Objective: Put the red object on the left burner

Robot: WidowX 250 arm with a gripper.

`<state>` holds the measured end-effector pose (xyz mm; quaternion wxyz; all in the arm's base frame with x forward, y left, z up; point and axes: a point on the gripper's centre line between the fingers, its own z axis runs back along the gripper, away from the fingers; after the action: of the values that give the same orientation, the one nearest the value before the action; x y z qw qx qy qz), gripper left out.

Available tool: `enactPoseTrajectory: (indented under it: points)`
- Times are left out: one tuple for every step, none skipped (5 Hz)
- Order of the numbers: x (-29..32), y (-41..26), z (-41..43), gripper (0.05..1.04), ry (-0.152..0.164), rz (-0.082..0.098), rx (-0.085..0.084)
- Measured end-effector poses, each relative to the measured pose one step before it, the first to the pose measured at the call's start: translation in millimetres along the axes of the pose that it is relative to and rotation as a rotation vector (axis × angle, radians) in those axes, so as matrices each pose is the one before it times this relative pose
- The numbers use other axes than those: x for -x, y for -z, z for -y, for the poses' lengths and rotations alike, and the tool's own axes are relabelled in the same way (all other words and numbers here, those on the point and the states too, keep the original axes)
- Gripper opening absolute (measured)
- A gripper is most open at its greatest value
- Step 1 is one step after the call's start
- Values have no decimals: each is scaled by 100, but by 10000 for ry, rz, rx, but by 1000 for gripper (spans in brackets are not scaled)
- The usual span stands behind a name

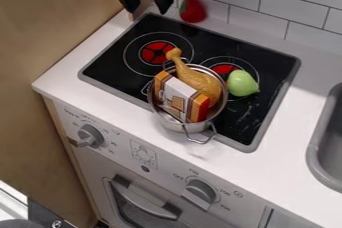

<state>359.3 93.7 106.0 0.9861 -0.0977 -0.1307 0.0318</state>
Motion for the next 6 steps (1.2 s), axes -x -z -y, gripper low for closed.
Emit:
enactPoseTrajectory:
  points:
    - [59,85,-8,995,-24,-28,8]
    - [-50,-85,-11,995,31,23,-20]
    - [-53,179,120,995,-6,83,94]
    - [-800,2454,506,995,-94,2173,745]
    - [-550,1070,201,995,-85,2558,678]
    - [-651,-279,233,995,318,2525,417]
